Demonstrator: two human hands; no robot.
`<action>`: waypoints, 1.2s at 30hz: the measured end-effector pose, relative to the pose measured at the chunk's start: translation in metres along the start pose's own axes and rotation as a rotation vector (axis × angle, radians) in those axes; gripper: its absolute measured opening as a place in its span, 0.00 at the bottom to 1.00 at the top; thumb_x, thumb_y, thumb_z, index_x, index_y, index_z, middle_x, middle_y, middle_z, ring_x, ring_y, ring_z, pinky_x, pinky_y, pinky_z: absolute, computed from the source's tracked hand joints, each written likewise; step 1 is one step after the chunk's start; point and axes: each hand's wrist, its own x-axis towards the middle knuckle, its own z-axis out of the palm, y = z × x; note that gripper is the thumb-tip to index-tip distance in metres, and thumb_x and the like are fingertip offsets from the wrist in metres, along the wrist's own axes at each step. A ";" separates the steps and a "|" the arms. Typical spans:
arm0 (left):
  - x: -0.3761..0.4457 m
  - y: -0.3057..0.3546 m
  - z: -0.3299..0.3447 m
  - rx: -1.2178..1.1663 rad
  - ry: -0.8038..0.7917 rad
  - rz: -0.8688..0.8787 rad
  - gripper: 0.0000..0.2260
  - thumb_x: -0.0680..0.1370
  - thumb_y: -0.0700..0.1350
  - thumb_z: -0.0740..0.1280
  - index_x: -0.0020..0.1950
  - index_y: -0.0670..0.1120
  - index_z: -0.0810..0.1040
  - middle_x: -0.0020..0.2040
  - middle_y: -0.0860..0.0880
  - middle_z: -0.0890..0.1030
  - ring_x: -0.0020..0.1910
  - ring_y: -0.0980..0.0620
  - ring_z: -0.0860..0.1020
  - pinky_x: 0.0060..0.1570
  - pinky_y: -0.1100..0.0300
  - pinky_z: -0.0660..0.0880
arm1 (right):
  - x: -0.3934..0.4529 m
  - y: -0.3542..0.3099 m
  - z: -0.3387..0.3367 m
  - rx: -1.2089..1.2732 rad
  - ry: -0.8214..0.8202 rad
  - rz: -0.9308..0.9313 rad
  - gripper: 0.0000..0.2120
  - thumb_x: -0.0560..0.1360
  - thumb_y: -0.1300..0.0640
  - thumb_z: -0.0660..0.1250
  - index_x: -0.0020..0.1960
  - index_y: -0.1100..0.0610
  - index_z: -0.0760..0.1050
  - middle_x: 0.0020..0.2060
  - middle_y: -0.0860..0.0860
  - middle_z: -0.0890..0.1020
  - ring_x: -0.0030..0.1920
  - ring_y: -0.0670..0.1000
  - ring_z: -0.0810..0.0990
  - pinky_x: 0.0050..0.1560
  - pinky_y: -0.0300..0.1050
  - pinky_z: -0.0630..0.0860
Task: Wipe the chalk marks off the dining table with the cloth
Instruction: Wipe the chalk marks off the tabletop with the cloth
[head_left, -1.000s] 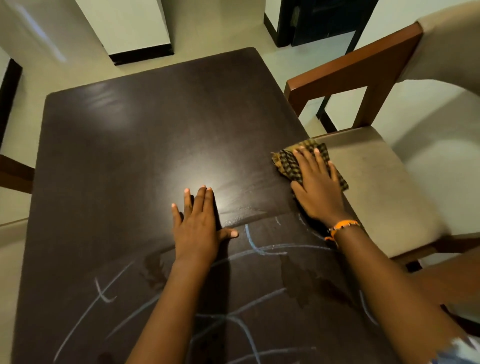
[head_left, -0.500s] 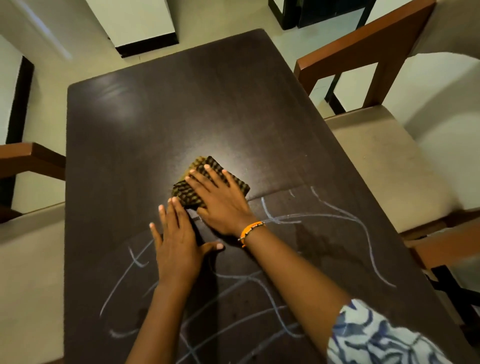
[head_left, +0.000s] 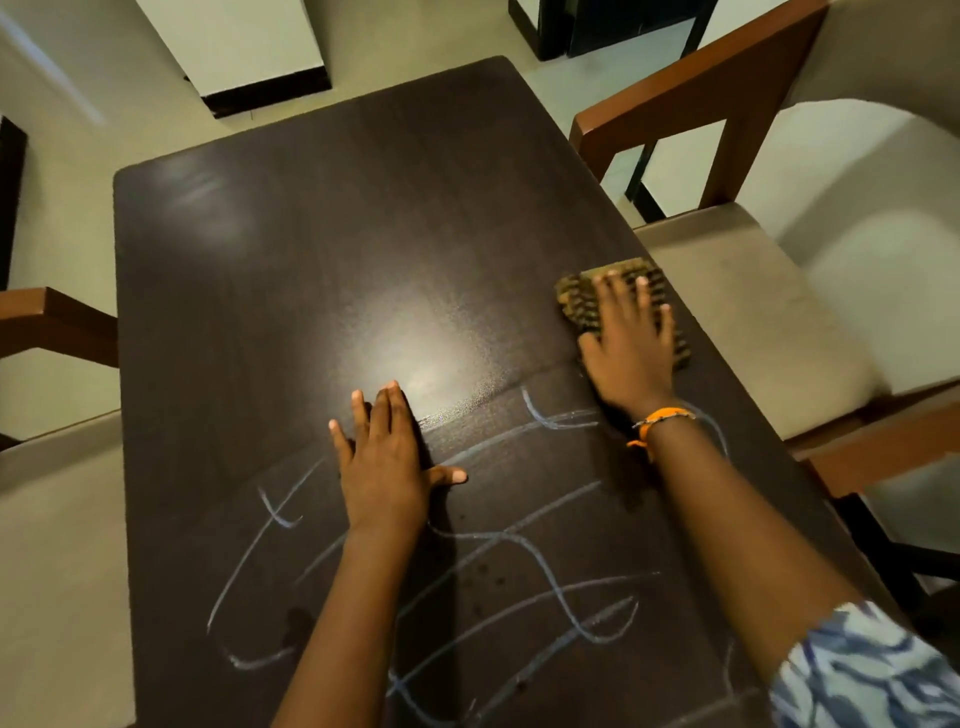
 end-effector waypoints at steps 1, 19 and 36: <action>0.001 -0.001 0.000 -0.004 0.004 -0.002 0.50 0.67 0.63 0.67 0.76 0.43 0.42 0.78 0.46 0.47 0.76 0.43 0.40 0.72 0.43 0.39 | -0.013 -0.020 0.008 -0.007 -0.013 -0.076 0.33 0.75 0.51 0.59 0.76 0.52 0.51 0.77 0.52 0.53 0.77 0.56 0.47 0.74 0.61 0.44; -0.020 0.017 0.003 0.039 -0.053 0.027 0.51 0.67 0.61 0.69 0.75 0.43 0.39 0.78 0.46 0.47 0.76 0.43 0.39 0.72 0.44 0.36 | -0.021 0.079 -0.025 0.029 -0.017 0.047 0.31 0.76 0.55 0.59 0.76 0.50 0.51 0.77 0.50 0.53 0.77 0.55 0.48 0.74 0.61 0.47; -0.020 0.011 0.003 0.012 -0.054 0.045 0.50 0.68 0.61 0.67 0.76 0.43 0.41 0.78 0.45 0.46 0.76 0.44 0.41 0.73 0.45 0.40 | -0.076 0.014 -0.003 -0.024 -0.117 -0.320 0.35 0.73 0.53 0.60 0.76 0.47 0.50 0.77 0.46 0.53 0.77 0.50 0.47 0.75 0.56 0.45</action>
